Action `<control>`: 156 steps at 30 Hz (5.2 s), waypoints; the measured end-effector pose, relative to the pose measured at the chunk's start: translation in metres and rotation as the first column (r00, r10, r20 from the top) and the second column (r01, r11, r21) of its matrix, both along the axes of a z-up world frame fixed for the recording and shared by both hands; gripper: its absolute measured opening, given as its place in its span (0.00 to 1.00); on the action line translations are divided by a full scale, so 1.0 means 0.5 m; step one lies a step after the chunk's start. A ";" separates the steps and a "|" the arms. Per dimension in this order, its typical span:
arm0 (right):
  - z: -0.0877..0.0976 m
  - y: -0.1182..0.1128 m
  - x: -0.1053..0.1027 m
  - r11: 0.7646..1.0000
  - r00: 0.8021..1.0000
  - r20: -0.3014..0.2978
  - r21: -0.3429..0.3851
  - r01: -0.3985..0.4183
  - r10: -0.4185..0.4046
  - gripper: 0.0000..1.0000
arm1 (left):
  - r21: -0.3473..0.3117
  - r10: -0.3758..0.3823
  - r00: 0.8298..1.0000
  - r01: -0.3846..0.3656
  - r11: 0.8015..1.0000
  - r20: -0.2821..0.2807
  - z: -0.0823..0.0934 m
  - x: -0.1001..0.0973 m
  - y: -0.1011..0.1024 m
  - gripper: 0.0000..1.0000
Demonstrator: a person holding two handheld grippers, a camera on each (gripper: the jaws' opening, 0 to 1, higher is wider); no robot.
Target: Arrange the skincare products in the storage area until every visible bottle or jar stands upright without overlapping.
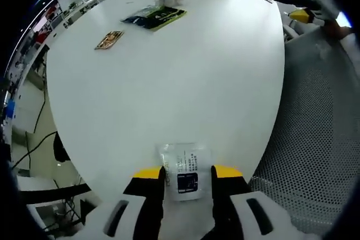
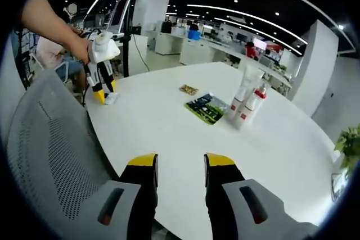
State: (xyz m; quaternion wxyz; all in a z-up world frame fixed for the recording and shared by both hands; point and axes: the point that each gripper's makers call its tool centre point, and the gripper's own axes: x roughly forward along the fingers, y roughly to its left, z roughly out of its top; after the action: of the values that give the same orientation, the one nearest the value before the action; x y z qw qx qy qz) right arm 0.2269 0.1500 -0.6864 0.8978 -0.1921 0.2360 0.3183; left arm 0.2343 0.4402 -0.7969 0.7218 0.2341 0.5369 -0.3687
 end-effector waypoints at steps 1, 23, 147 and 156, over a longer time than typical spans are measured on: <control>0.001 -0.001 0.001 1.000 1.000 0.005 -0.002 0.000 0.000 0.30 | -0.017 0.011 1.000 -0.010 1.000 0.006 0.007 0.002 -0.008 0.33; -0.012 -0.009 -0.001 1.000 0.999 -0.036 0.005 0.015 -0.015 0.33 | -0.349 0.161 0.961 -0.075 0.934 0.223 0.188 -0.071 -0.267 0.33; -0.184 0.336 0.426 0.742 0.628 -0.778 0.408 0.532 -0.022 0.00 | -0.063 0.051 0.916 -0.028 0.998 0.397 0.074 -0.114 -0.238 0.23; -0.206 0.327 0.444 0.716 0.594 -0.803 0.382 0.585 -0.057 0.01 | -0.053 0.056 0.921 -0.039 0.998 0.387 0.070 -0.114 -0.232 0.22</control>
State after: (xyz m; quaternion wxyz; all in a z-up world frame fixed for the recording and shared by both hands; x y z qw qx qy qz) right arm 0.4488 0.3136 -0.7894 0.7742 0.3062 0.4961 0.2464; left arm 0.1771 0.3241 -0.7616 0.8275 0.2732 0.3806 -0.3093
